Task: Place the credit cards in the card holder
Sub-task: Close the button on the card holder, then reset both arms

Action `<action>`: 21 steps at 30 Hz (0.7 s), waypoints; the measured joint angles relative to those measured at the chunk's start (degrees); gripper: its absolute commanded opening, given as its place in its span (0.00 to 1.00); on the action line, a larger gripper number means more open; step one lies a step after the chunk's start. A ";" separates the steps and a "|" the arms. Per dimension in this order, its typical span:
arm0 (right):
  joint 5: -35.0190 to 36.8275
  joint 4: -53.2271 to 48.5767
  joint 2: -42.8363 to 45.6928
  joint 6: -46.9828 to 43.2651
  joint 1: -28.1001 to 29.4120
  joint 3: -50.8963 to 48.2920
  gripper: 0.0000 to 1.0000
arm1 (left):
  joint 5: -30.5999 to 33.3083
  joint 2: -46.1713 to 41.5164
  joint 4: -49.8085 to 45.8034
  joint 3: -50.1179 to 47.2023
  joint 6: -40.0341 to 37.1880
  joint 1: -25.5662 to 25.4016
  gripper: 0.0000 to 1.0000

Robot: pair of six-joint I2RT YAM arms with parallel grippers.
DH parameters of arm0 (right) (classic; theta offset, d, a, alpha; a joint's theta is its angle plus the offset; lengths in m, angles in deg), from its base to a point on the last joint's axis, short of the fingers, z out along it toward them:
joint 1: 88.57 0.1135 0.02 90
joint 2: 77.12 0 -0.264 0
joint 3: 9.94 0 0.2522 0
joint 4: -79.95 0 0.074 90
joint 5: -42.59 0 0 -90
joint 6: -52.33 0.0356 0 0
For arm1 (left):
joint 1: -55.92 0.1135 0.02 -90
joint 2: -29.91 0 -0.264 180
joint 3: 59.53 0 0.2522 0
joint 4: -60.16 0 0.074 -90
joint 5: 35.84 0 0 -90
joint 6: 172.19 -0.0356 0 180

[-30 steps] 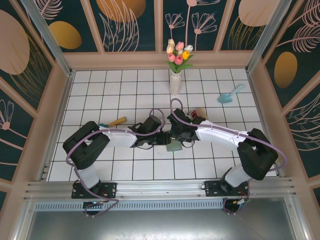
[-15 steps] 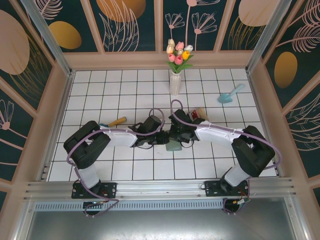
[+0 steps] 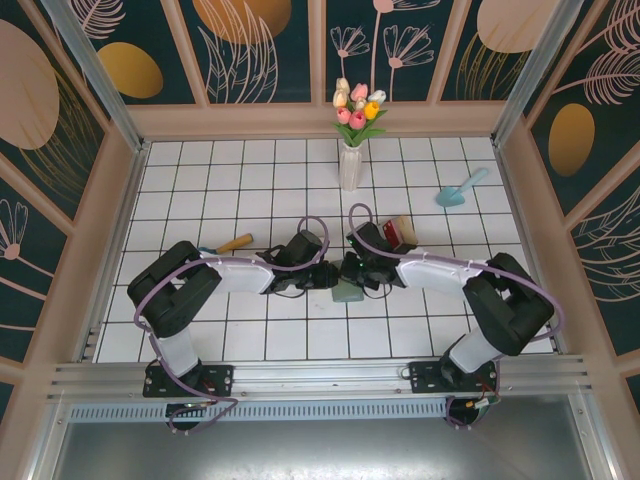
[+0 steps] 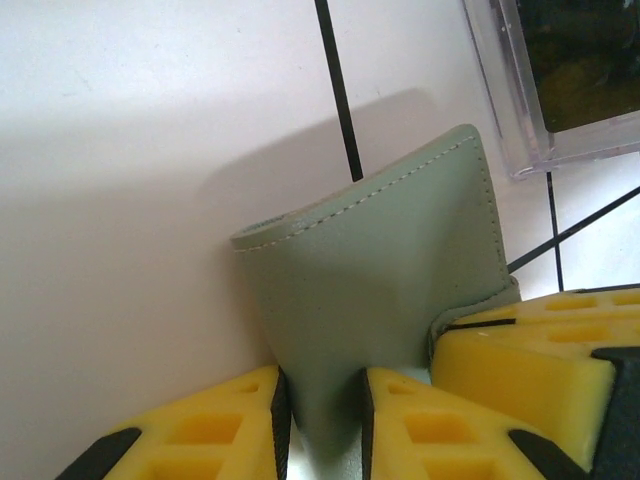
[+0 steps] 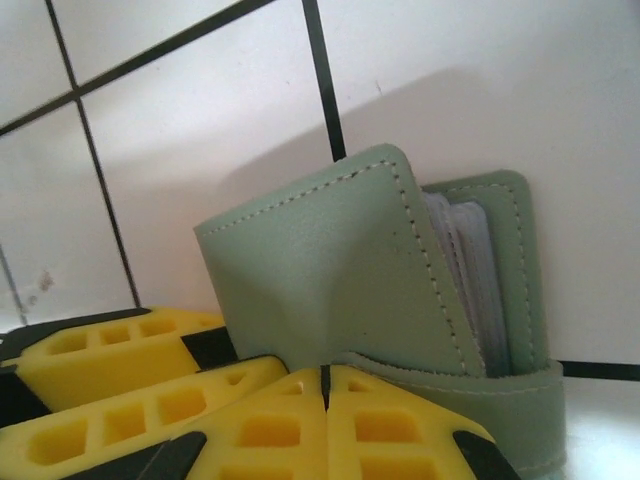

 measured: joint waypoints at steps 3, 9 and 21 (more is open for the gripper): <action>-1.79 6.32 1.18 2.03 -1.22 -4.46 0.00 | -0.02 0.00 0.11 0.00 0.02 -0.02 0.26; -8.48 16.94 2.27 5.03 -4.68 -10.03 0.00 | -0.17 0.00 0.15 0.00 0.02 0.00 0.27; 16.72 -2.75 32.48 -1.79 -6.32 -3.61 0.83 | 14.19 -15.61 -4.79 -2.95 -0.92 -0.02 0.76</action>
